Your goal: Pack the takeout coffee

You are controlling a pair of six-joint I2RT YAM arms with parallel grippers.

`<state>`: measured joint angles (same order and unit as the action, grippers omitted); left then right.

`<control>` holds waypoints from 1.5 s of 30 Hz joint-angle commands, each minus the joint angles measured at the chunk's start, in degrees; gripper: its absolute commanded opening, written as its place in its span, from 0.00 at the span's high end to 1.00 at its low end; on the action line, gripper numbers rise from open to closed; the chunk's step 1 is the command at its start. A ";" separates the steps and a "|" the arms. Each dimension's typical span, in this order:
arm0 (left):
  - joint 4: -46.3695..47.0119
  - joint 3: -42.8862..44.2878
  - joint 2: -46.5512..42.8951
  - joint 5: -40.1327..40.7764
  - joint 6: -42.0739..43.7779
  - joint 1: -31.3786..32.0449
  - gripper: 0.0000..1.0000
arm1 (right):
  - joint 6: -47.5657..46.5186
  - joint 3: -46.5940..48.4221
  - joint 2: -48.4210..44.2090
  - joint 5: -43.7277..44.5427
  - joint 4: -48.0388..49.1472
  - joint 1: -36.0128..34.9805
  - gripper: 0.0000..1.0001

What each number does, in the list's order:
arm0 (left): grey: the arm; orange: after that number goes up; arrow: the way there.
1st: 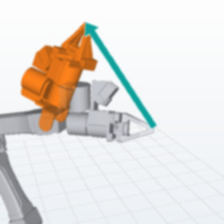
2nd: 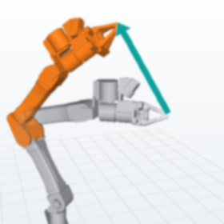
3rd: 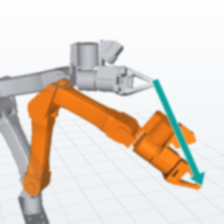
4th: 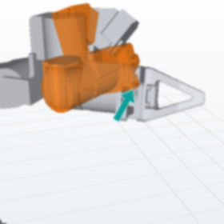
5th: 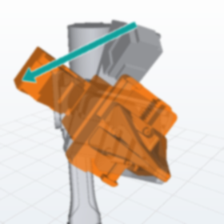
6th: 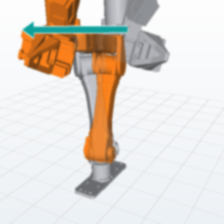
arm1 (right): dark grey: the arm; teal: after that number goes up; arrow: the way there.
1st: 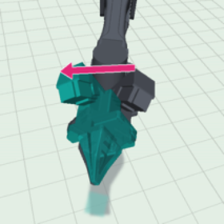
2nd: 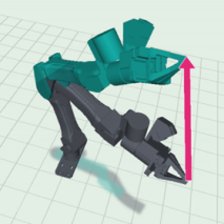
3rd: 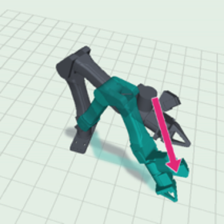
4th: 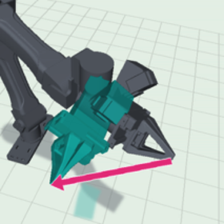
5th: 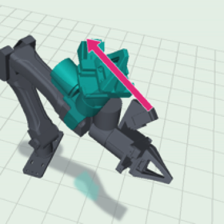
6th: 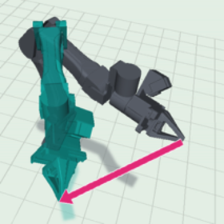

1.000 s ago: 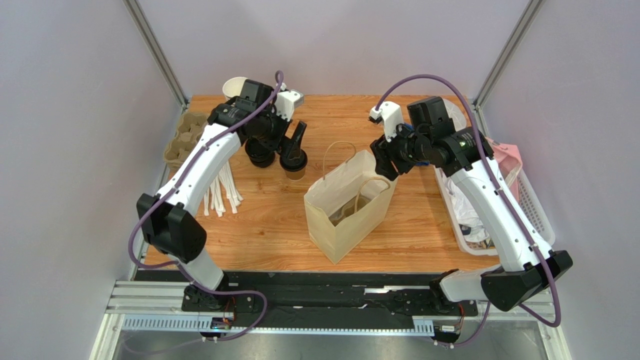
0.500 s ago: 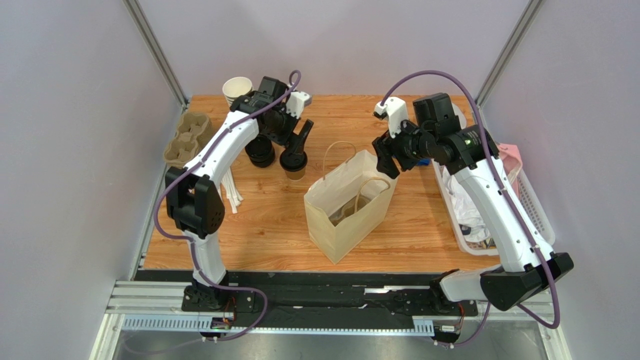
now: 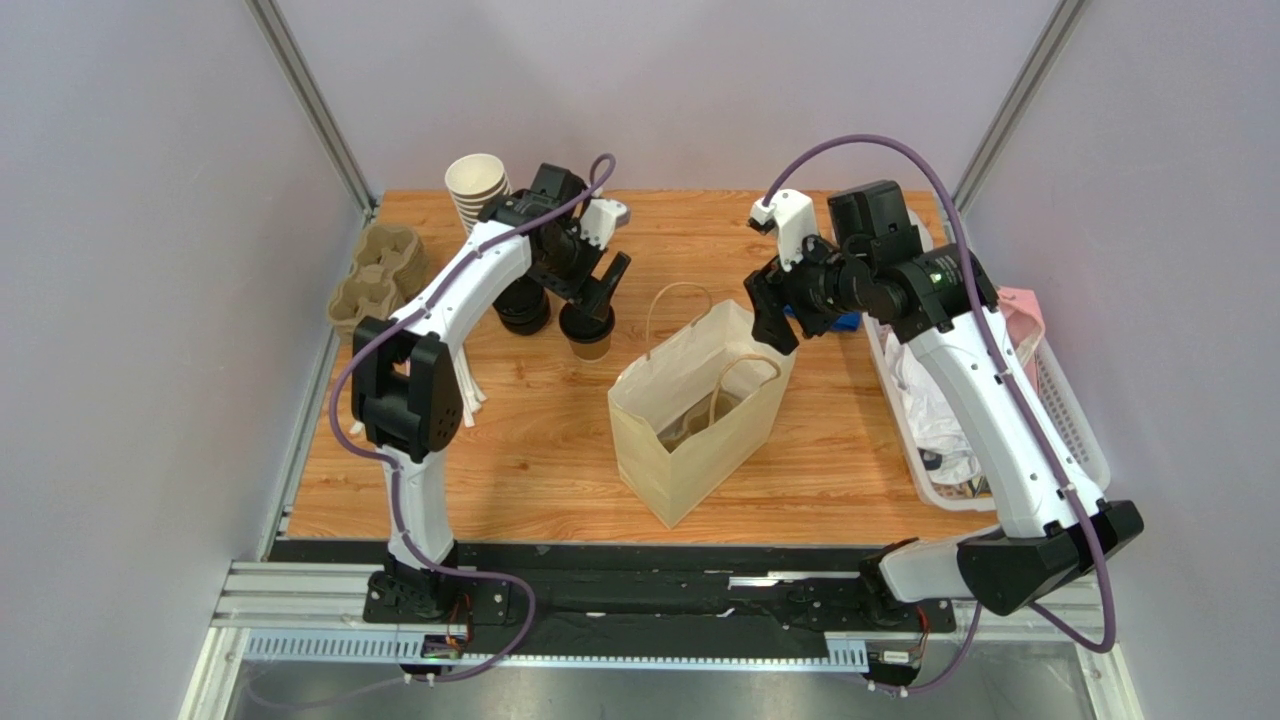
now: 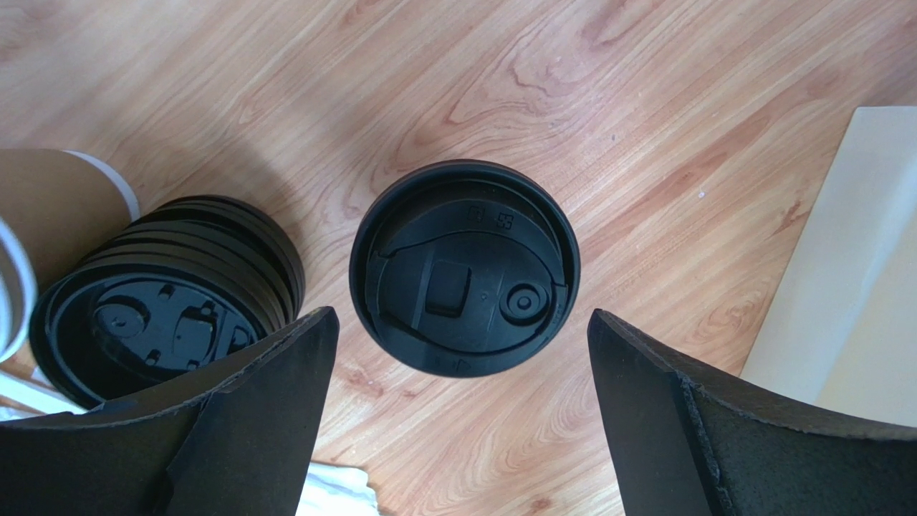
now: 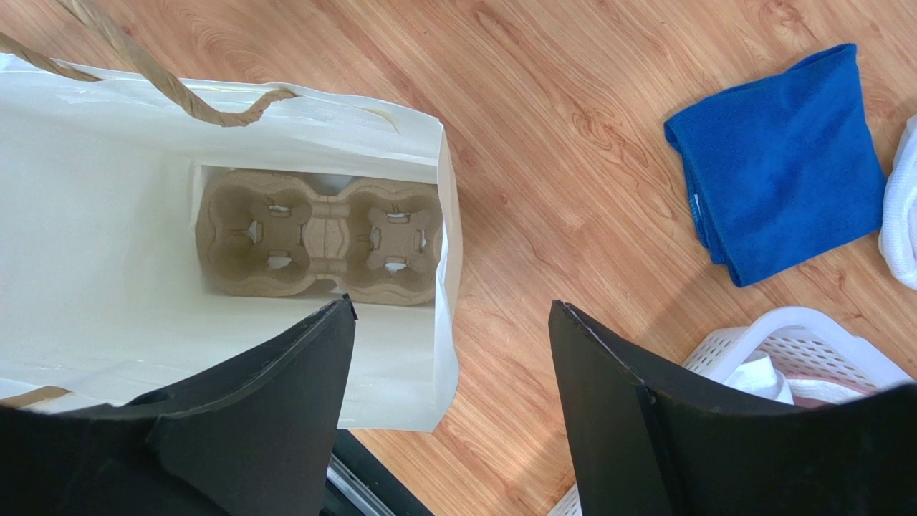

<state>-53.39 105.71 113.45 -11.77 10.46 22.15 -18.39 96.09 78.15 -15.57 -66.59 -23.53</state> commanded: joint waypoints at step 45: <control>2.94 -1.38 3.88 5.88 1.23 2.63 0.20 | 0.29 2.08 0.95 -1.92 0.14 0.94 0.28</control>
<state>-51.72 105.41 116.49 -6.52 10.61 24.36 -18.39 96.47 79.15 -16.62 -67.05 -22.81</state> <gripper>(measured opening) 0.798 0.722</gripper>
